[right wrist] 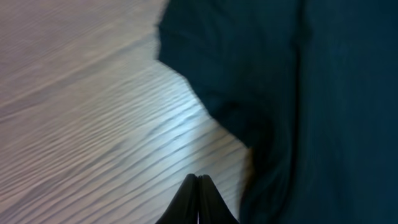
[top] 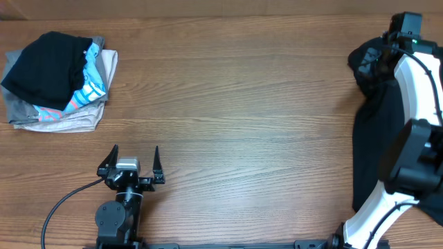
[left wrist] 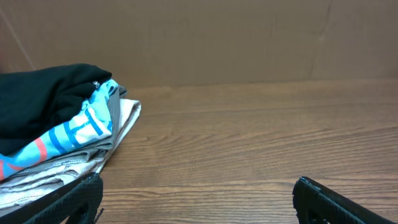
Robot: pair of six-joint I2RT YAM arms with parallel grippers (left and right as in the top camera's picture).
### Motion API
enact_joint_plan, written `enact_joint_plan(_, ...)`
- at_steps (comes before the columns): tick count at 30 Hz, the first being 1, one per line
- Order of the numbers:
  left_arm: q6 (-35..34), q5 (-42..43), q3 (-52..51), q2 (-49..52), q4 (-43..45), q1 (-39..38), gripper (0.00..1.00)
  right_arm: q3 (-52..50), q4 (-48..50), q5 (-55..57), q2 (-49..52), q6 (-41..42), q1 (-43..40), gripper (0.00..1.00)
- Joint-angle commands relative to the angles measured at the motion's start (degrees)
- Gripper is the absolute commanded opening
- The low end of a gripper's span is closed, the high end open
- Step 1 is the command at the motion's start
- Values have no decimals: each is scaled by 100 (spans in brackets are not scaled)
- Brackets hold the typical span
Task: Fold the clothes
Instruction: 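Reach the right gripper to the black T-shirt's far edge and grasp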
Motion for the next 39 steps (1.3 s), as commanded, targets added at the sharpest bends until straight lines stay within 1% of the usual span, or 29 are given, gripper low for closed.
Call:
enact_joint_plan(1, 111, 63, -42, -55, 22, -55, 100, 155, 223, 57, 321, -74, -81, 4)
enact_joint_plan(4, 111, 66, -42, -55, 22, -52, 100, 155, 468, 55, 520, -223, -107, 4)
enact_joint_plan(18, 111, 63, -42, -55, 22, -52, 100, 153, 1322, 83, 1412, -197, -275, 4)
enact_joint_plan(26, 111, 66, -42, -55, 22, -52, 100, 111, 1349, 7, 1510, -186, -306, 4)
enact_joint_plan(29, 111, 66, -42, -55, 22, -52, 100, 111, 1156, -671, 1519, -68, -267, 4)
enact_joint_plan(32, 111, 66, -42, -55, 22, -52, 100, 111, 872, -1493, 1521, 481, -166, 4)
enact_joint_plan(35, 111, 66, -42, -55, 22, -52, 100, 90, 562, -2321, 1521, 942, 131, 4)
enact_joint_plan(39, 111, 66, -42, -55, 22, -52, 100, 42, 341, -2498, 1523, 1174, 881, 4)
